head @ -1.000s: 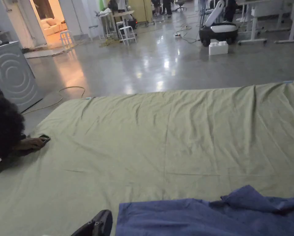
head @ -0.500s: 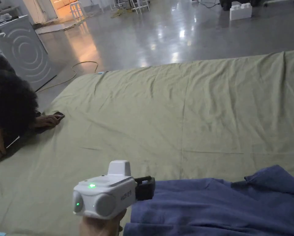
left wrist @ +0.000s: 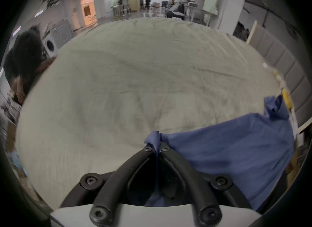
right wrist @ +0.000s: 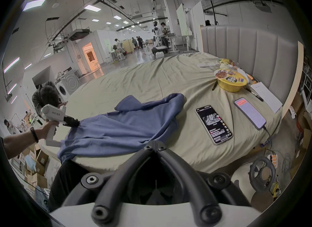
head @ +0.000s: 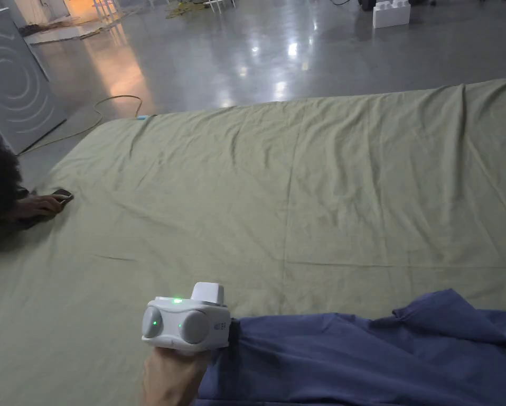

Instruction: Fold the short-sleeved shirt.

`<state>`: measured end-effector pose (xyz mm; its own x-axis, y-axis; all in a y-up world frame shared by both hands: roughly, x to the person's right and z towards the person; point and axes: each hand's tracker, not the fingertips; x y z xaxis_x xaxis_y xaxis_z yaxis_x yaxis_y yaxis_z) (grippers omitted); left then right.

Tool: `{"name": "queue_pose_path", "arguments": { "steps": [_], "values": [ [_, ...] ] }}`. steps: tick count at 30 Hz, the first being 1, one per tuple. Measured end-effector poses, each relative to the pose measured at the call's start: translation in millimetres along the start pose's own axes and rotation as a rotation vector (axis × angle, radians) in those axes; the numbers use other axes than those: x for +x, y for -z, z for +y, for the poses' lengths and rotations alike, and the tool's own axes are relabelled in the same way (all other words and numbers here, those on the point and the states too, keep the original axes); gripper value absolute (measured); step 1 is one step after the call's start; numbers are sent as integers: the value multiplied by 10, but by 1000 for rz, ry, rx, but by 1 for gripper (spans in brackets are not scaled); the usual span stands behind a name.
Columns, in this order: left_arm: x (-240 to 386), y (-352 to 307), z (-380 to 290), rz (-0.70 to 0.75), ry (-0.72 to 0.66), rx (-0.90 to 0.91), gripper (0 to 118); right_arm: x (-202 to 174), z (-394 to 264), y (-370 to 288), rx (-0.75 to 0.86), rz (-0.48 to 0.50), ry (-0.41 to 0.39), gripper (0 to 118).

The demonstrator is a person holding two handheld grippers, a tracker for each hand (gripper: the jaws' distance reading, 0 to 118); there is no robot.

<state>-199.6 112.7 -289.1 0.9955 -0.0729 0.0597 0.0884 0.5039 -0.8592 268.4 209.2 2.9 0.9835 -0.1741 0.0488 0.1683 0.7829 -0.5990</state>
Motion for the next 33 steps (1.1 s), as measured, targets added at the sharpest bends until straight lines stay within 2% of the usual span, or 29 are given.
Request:
{"name": "queue_pose_path", "arguments": {
  "steps": [4,5,6,7,8,9,10,12,14,17,20,22,23,24,25,26,27,28,29,30,31,32,33],
  "values": [
    [183,197,-24,51,98,-48,2,26,280,212,0,33,-76,0],
    [180,196,-8,47,100,-53,2,53,434,287,-3,34,-71,4],
    [153,183,12,40,111,-65,2,92,626,390,-10,46,-67,18],
    [113,191,41,21,113,-76,2,192,808,532,-32,85,-52,52],
    [73,199,64,6,108,-83,2,229,954,646,-35,109,-53,77],
    [32,201,83,-23,78,-91,2,268,1140,852,-59,142,-91,95],
    [-12,205,93,-45,38,-95,2,317,1298,1070,-105,152,-144,95],
    [-28,142,102,-70,8,-98,2,385,1532,1501,-177,101,-251,99],
    [-46,118,84,-80,9,-95,2,444,1680,1968,-280,18,-321,96],
    [-26,91,84,-86,20,-91,2,606,1795,2666,-403,10,-430,96],
    [-39,93,127,-91,21,-106,2,686,1771,3194,-556,-50,-596,95],
    [-44,87,151,-98,14,-120,2,692,1688,3393,-584,-94,-609,91],
    [-40,82,155,-98,14,-123,2,678,1636,3459,-587,-71,-596,87],
    [-28,120,156,-90,34,-124,2,670,1584,3481,-608,-31,-578,76],
    [11,120,144,-71,69,-120,2,650,1528,3477,-608,20,-551,50],
    [45,118,135,-55,97,-116,2,622,1492,3440,-591,53,-545,41],
    [87,116,125,-37,126,-110,2,530,1462,3363,-555,13,-610,34],
    [98,154,122,-23,151,-108,2,516,1451,3331,-547,24,-638,16],
    [95,148,128,-11,172,-104,2,516,1444,3307,-556,50,-616,11],
    [60,124,142,-35,154,-110,2,483,1447,3276,-552,29,-589,11],
    [-6,68,154,-54,119,-102,2,444,1457,3186,-511,-16,-580,11],
    [-49,21,165,-83,47,-83,2,431,1479,3084,-471,-14,-587,11],
    [-150,-168,166,-98,-3,-55,2,437,1539,2914,-409,-11,-555,11]
  ]
}}
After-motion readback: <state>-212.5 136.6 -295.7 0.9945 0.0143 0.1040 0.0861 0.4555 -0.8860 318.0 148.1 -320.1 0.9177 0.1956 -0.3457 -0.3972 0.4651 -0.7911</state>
